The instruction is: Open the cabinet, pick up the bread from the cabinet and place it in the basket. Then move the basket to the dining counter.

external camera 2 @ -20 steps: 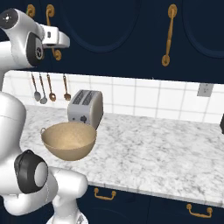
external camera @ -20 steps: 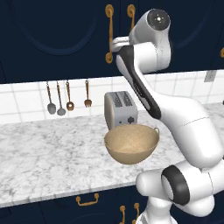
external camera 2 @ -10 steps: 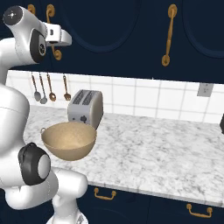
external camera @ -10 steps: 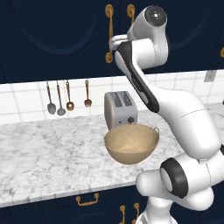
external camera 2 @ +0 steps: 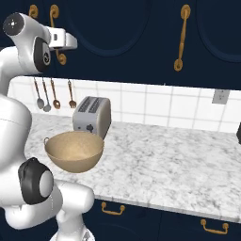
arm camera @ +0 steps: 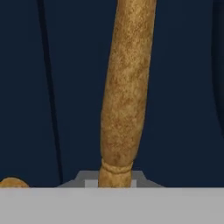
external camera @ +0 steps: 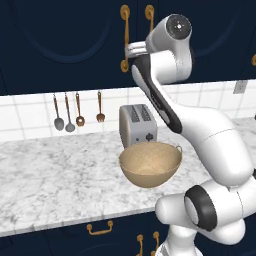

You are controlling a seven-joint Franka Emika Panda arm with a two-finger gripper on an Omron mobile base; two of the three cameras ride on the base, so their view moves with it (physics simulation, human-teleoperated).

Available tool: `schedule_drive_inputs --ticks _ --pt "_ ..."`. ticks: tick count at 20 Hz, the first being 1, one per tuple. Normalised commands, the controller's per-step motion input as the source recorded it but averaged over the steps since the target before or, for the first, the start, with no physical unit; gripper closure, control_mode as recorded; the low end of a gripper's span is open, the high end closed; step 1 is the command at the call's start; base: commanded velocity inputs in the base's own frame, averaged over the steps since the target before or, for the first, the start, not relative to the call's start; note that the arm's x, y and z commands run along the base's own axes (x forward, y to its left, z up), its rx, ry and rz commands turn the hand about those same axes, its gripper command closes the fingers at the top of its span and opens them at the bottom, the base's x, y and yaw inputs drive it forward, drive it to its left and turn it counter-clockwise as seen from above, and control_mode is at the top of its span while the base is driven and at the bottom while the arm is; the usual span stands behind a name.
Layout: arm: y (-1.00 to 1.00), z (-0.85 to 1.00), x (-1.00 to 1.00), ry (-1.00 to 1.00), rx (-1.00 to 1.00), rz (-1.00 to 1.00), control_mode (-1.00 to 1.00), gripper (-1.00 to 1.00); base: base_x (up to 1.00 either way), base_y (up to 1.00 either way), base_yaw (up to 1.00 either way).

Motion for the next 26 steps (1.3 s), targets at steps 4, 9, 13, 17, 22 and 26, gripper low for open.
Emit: schedule_drive_inputs --ticks 4,9,13,17,22,26 --pt "-0.98 -0.04 0.00 -0.02 0.02 0.00 -1.00 1.00 0.00 0.00 0.00" --pt "-1.00 0.00 0.00 0.05 0.01 0.00 -1.00 1.00 0.00 0.00 0.00" --pt "-1.00 0.00 -0.19 0.01 0.08 0.00 -1.00 1.00 0.00 0.00 0.00" --pt "-1.00 0.00 -0.37 -0.07 0.16 0.01 -1.00 1.00 0.00 0.00 0.00" --pt "-1.00 0.00 -0.23 0.00 0.13 0.00 -1.00 1.00 0.00 0.00 0.00" --pt "-1.00 0.00 -0.06 0.00 0.09 0.00 -1.00 1.00 0.00 0.00 0.00"
